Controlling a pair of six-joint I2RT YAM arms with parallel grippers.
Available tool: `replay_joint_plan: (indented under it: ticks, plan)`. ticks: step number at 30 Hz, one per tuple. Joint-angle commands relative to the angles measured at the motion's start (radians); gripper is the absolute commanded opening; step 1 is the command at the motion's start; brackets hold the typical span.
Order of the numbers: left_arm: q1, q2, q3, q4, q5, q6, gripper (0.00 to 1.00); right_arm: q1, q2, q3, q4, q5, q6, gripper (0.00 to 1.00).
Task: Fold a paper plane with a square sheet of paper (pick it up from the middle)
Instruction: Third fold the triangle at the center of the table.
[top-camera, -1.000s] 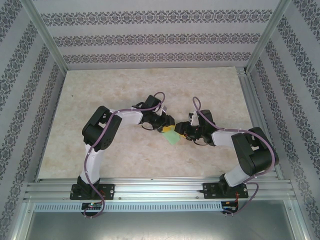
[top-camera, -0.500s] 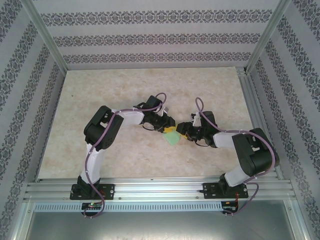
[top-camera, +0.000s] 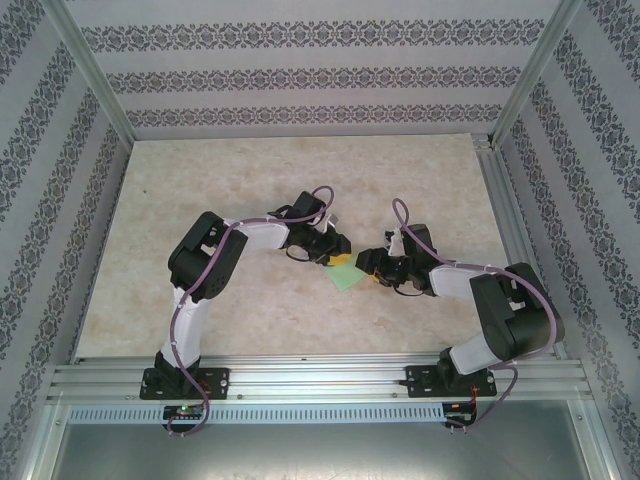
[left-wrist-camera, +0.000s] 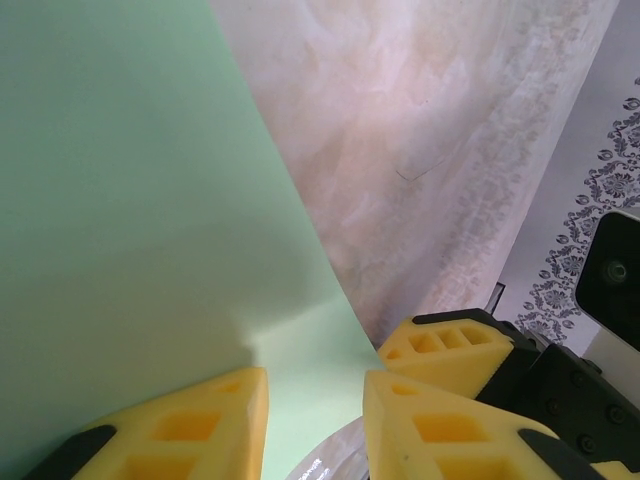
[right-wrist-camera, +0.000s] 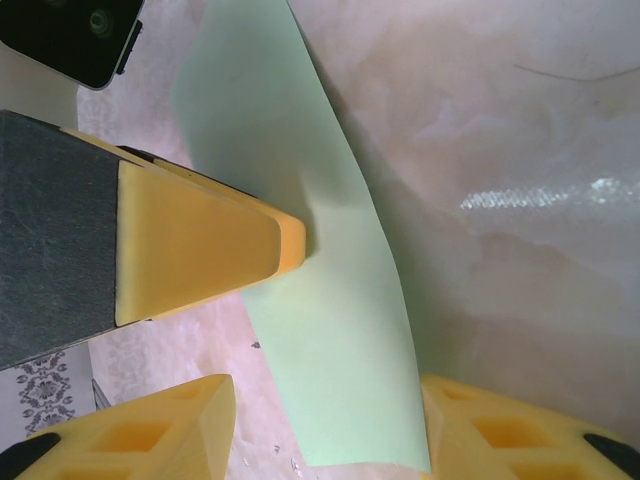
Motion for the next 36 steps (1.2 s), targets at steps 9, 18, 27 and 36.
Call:
replay_joint_plan:
  ticks: [9,18,27,36]
  plan:
    - [-0.011,0.007,0.013,0.000,0.005,0.002,0.36,0.015,-0.025,0.004,0.127,-0.034,0.047,0.50]
    - [-0.012,0.004,0.012,0.016,0.008,-0.011,0.46,0.027,0.016,0.009,0.193,-0.061,0.082,0.50]
    - [-0.011,0.001,0.000,0.034,0.023,-0.021,0.51,0.033,0.060,0.011,0.269,-0.081,0.122,0.50]
    - [-0.011,0.012,0.010,0.009,0.024,-0.014,0.37,0.041,0.093,0.007,0.300,-0.083,0.132,0.50]
